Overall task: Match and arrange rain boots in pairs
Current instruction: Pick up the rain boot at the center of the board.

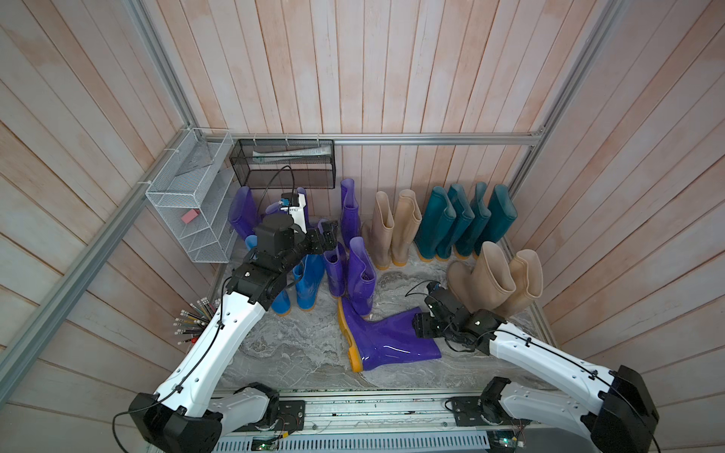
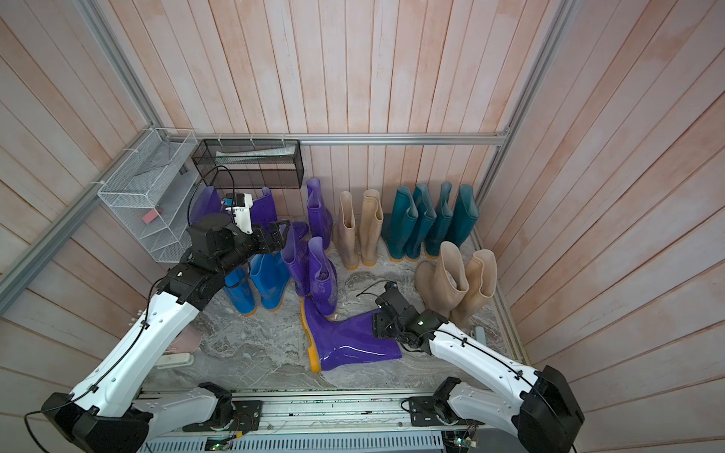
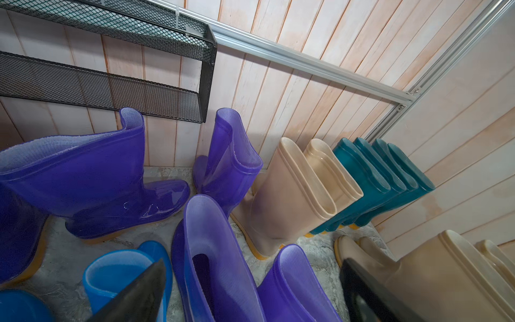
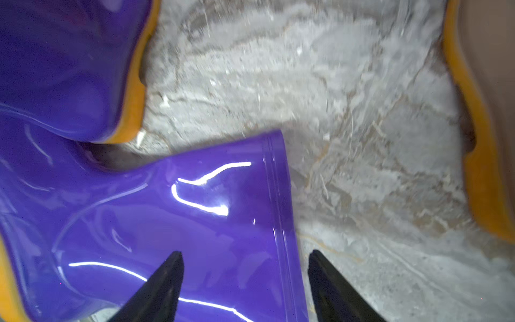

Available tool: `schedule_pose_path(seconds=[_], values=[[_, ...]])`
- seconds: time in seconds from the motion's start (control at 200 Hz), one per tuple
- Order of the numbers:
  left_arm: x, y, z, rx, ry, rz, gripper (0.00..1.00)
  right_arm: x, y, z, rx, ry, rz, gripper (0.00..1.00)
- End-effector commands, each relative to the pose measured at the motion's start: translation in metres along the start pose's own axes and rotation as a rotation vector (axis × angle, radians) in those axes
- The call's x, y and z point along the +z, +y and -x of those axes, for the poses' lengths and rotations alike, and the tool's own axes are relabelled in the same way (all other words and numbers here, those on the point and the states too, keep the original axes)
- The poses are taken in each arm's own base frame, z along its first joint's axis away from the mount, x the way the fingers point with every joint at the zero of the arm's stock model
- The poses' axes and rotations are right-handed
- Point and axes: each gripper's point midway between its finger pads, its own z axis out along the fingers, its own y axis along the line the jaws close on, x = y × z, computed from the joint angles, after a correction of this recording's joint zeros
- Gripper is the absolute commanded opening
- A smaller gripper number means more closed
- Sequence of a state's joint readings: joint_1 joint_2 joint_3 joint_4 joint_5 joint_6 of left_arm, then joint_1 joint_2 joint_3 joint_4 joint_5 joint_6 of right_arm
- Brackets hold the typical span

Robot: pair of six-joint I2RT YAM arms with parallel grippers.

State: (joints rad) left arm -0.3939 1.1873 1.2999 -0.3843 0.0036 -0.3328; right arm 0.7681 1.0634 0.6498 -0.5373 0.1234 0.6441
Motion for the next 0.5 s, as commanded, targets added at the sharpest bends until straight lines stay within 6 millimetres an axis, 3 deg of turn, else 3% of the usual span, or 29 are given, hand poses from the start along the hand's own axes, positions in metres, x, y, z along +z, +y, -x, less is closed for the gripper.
schedule_pose_path(seconds=[0.0, 0.08, 0.225, 0.4, 0.495], values=[[-0.011, 0.0, 0.005, 0.001, -0.041, -0.007, 1.0, -0.003, -0.003, -0.025, 0.174, 0.034, 0.06, 0.74], [-0.015, 0.0, 0.002, -0.013, -0.044, -0.013, 1.0, 0.0, -0.015, -0.045, 0.266, 0.043, 0.078, 0.75], [-0.016, 0.0, -0.005, -0.029, -0.039, -0.027, 1.0, 0.011, -0.013, -0.075, 0.367, 0.091, 0.187, 0.76], [-0.015, 0.002, -0.007, -0.028, -0.032, -0.016, 1.0, 0.017, -0.01, -0.086, 0.395, 0.129, 0.25, 0.73], [-0.017, 0.002, -0.004, -0.022, -0.044, -0.012, 1.0, 0.013, -0.003, -0.079, 0.383, 0.106, 0.301, 0.61]])
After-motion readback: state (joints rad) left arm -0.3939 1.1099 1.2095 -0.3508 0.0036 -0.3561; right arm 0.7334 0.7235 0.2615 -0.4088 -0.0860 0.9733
